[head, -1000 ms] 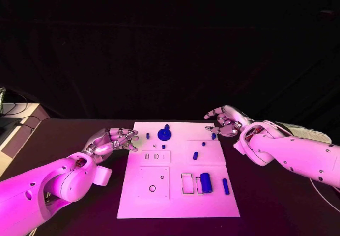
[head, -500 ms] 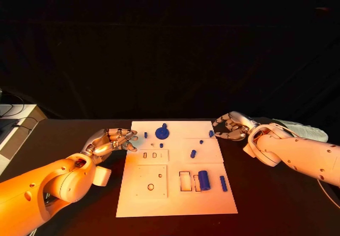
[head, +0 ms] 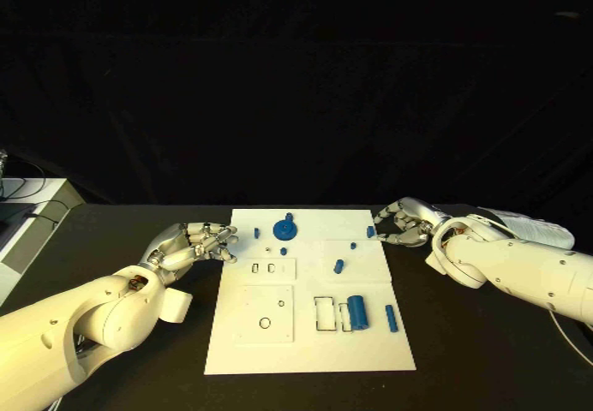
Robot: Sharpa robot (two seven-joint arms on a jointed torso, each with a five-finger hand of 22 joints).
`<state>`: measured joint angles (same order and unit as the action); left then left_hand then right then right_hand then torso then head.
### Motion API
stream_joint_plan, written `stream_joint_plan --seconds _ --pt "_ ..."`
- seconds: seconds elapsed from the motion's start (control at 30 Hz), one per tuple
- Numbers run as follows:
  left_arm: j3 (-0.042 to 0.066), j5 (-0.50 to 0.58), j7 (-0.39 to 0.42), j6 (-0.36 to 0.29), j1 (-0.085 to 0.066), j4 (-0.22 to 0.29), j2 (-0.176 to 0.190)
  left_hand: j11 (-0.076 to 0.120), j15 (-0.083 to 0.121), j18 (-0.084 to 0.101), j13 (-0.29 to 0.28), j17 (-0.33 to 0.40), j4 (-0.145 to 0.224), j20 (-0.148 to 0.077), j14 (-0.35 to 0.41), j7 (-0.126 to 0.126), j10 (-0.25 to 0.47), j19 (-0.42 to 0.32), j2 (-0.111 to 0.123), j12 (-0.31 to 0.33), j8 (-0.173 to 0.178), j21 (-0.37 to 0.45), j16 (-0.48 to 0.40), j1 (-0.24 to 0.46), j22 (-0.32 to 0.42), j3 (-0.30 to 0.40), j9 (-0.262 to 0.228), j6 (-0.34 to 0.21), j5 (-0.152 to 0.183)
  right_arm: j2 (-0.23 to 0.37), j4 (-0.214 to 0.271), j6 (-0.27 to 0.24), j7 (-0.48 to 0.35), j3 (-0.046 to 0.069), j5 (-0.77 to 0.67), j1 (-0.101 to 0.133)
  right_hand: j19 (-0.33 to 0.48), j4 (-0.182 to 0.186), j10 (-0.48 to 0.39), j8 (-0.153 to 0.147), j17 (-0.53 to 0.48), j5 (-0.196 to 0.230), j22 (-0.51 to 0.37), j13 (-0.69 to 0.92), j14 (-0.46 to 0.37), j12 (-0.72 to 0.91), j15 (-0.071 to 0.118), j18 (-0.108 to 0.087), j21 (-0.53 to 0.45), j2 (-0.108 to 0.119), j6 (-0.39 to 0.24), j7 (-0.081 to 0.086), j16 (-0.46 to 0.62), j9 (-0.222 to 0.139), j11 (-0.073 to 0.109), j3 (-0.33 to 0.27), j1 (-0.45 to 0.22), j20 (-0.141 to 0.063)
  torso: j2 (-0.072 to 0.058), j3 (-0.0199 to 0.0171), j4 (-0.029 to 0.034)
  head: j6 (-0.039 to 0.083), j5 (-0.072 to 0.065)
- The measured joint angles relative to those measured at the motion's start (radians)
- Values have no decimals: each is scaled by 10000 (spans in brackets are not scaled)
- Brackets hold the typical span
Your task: Assemble the parts on the task board
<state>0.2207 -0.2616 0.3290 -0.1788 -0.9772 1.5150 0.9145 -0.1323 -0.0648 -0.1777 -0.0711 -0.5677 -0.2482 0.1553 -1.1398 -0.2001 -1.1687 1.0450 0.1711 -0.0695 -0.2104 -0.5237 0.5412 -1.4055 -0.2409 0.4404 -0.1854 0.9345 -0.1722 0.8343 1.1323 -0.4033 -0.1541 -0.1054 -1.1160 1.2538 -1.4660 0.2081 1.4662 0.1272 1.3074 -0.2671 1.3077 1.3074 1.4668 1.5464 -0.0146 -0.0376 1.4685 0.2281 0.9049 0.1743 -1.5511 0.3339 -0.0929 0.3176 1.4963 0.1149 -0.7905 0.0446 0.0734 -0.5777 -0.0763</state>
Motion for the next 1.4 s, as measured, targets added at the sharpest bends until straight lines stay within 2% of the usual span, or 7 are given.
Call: stream_joint_plan --seconds 0.17,0.47,0.83,1.07,1.4 --pt "1 -14 0 2 0 0 11 0 0 1 0 0 0 0 0 0 0 0 0 0 0 0 0 0 1 0 0 0 0 -104 -36 9 87 1 -69 -6 0 16 0 0 0 0 0 0 0 0 0 0 0 66 0 0 0 0 0 16 -66 0 0 0 7 -1 1" --pt "4 -27 -1 2 1 3 19 0 0 1 0 1 0 0 0 0 0 0 0 0 0 0 0 0 2 0 1 0 0 -259 -43 7 274 5 -126 -11 0 70 0 0 0 0 -1 7 0 0 0 0 0 11 0 0 0 0 0 69 -121 0 -4 0 8 26 29" --pt "15 -37 -4 -2 2 8 22 -37 0 0 9 -18 0 37 0 -37 37 -37 0 0 0 -70 0 0 -19 0 -8 -36 0 -347 -143 132 457 2 41 -9 0 97 0 0 0 0 -2 6 0 41 0 0 0 -42 0 -1 -39 1 0 97 -173 0 -7 12 7 -48 35" --pt "23 -40 -4 -2 2 8 22 -37 0 1 9 -17 0 38 0 -37 37 -37 0 0 0 -70 0 0 -18 0 -8 -36 0 -416 -175 159 563 2 104 -7 0 124 -1 0 0 0 -3 5 0 81 0 0 0 -74 36 35 -39 1 0 124 -205 0 -7 0 12 -81 29" --pt "30 -42 -7 -6 2 1 33 -37 0 0 9 -28 29 38 0 -36 37 -37 0 0 0 -70 0 0 -29 29 -7 -36 0 -461 -149 175 635 2 141 -10 0 124 0 0 0 -1 -3 3 0 81 0 0 0 -82 70 2 -39 1 1 124 -213 0 -10 -5 0 -122 35"
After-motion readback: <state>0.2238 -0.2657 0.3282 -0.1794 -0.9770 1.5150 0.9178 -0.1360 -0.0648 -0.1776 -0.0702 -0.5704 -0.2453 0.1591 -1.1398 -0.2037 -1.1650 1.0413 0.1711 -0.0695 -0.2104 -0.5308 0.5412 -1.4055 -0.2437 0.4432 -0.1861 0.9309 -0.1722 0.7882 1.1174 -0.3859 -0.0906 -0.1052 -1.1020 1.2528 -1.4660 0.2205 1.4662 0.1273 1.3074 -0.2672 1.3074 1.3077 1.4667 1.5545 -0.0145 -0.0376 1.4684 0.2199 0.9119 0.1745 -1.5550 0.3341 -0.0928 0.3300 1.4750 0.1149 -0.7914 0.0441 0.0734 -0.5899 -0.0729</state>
